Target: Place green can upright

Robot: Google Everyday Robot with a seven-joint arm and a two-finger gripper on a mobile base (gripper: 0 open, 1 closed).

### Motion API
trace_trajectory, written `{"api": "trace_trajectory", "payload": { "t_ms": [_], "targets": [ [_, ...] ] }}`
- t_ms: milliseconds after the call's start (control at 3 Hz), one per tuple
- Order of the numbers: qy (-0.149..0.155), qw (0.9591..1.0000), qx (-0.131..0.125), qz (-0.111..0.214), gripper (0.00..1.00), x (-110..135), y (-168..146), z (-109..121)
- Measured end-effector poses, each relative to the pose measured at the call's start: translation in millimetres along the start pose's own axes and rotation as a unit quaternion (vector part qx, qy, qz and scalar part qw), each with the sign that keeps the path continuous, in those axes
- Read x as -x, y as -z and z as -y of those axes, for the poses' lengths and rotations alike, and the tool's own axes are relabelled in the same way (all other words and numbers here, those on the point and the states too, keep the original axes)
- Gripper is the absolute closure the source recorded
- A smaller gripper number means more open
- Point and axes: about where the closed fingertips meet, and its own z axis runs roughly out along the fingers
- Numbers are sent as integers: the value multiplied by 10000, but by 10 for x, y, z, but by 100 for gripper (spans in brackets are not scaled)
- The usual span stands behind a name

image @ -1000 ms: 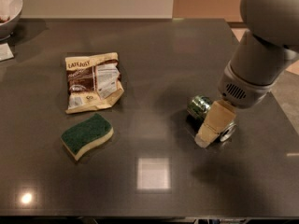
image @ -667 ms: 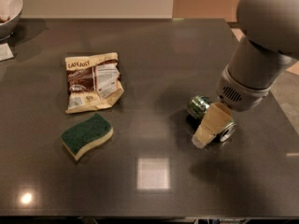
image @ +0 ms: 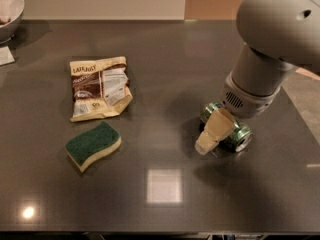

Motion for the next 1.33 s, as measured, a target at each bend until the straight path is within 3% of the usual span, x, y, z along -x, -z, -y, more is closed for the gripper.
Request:
{"api": "trace_trajectory", "payload": {
  "t_ms": [333, 667, 1333],
  "targets": [
    [-151, 9998, -53, -78, 0, 10, -70, 16],
    [-245, 9996, -100, -136, 18, -11, -115, 26],
    [-196, 9997, -94, -61, 64, 14, -33, 29]
  ]
}}
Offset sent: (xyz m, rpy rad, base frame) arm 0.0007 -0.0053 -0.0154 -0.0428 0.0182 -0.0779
